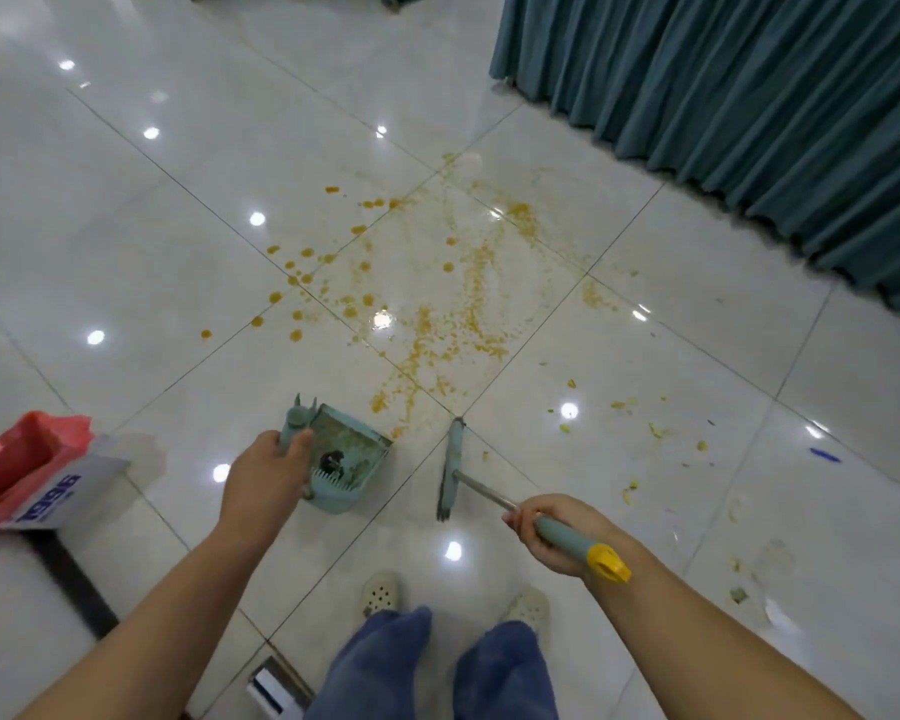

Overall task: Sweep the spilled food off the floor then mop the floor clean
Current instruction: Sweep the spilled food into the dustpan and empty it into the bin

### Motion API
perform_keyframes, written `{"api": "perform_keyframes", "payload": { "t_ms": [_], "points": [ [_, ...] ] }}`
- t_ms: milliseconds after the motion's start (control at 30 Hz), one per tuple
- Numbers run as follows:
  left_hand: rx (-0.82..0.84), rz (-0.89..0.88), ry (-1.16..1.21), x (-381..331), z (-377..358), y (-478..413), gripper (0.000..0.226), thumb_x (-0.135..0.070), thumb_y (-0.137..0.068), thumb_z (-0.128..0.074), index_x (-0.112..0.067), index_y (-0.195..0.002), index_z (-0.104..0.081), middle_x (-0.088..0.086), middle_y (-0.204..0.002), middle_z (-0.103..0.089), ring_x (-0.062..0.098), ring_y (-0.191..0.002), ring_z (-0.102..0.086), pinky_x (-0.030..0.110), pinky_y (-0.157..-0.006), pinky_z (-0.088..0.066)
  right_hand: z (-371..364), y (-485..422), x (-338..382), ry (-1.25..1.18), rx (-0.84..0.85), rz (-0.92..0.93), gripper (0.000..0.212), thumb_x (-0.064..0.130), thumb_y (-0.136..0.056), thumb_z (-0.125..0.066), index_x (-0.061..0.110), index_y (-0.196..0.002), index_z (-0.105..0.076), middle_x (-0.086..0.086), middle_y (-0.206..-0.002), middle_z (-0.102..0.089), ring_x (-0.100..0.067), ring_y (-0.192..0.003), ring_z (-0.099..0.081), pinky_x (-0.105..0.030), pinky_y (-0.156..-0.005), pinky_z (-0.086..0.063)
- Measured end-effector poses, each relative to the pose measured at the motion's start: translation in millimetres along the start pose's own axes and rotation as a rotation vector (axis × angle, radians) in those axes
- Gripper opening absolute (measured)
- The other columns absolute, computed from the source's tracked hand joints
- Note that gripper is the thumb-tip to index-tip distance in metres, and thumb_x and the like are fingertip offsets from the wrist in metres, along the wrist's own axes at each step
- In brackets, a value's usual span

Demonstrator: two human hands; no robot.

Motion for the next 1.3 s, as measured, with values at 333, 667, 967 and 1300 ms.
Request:
{"api": "perform_keyframes", "payload": {
  "t_ms": [333,667,967,1300],
  "points": [
    [-0.021,0.01,0.008,-63.5,-95.2,54.7,0.038,-0.047,-0.091,-0.044,-0.013,-0.075,-0.053,0.009,-0.07,-0.058,0.027,-0.062,-0.052,0.038,-0.062,-0.047,130.3,20.3,69.6,-0.275,0.022,0.025,0.012,0.001,-0.097,-0.037,-0.006,-0.092,-0.046,-0.016,-0.076,-0.044,-0.011,-0.024,-0.04,-0.014,-0.025,-0.036],
    [-0.02,0.017,0.175,-126.0,-149.5,90.3,0.031,-0.034,-0.09,-0.047,-0.01,-0.071,-0.051,0.011,-0.064,-0.051,0.024,-0.053,-0.044,0.031,-0.055,-0.038,296.0,73.4,147.2,-0.483,-0.062,0.169,0.015,0.007,-0.099,-0.038,-0.004,-0.094,-0.045,-0.019,-0.062,-0.05,-0.011,-0.025,-0.041,-0.015,-0.027,-0.036],
    [0.018,0.022,0.298,-157.3,-168.1,85.7,0.028,-0.029,-0.09,-0.047,-0.011,-0.069,-0.048,0.011,-0.064,-0.046,0.024,-0.051,-0.036,0.027,-0.05,-0.031,296.6,91.6,164.9,-0.321,0.007,0.098,0.017,-0.012,-0.07,-0.064,-0.014,-0.085,-0.056,-0.007,-0.047,-0.042,-0.01,-0.026,-0.041,-0.015,-0.026,-0.037],
    [0.012,0.006,0.288,-197.9,-145.7,7.2,0.029,-0.028,-0.095,-0.046,-0.009,-0.074,-0.047,0.011,-0.064,-0.045,0.023,-0.051,-0.035,0.027,-0.048,-0.03,118.4,28.1,209.6,-0.218,0.089,0.026,0.022,0.003,-0.097,-0.037,-0.011,-0.091,-0.053,-0.007,-0.049,-0.041,-0.009,-0.026,-0.038,-0.013,-0.027,-0.035]
  ]
}}
Point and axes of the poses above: each hand's wrist, its own y-axis away from the middle knuckle, its own z-axis out of the back of the hand, x = y × z, the point moved 9 cm from there along -y, towards the middle knuckle
